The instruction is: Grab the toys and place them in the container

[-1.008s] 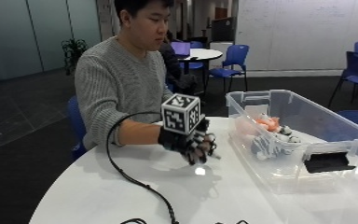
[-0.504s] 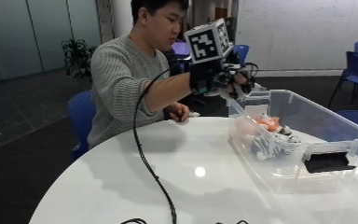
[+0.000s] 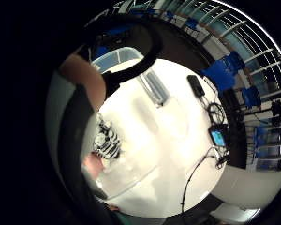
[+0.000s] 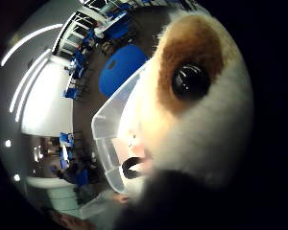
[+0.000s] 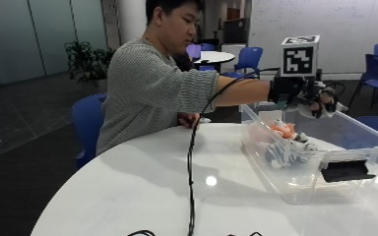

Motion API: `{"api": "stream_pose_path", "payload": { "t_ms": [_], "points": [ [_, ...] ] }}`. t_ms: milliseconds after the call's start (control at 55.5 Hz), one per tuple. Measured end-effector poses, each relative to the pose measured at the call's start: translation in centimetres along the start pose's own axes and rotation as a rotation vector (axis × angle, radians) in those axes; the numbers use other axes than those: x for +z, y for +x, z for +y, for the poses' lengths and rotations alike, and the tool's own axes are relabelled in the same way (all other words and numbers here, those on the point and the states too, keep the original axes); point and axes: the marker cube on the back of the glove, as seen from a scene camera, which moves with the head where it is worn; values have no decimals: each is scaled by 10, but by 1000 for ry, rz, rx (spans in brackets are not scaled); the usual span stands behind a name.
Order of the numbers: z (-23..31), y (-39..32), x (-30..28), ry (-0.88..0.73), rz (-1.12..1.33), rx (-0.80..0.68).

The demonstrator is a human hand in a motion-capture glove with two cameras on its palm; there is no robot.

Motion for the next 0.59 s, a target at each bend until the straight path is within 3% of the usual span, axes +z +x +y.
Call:
{"api": "stream_pose_path", "payload": {
  "t_ms": [270,594],
  "points": [
    [-1,20,48,-240,66,75],
    [9,20,41,-225,52,22]
  ]
}}
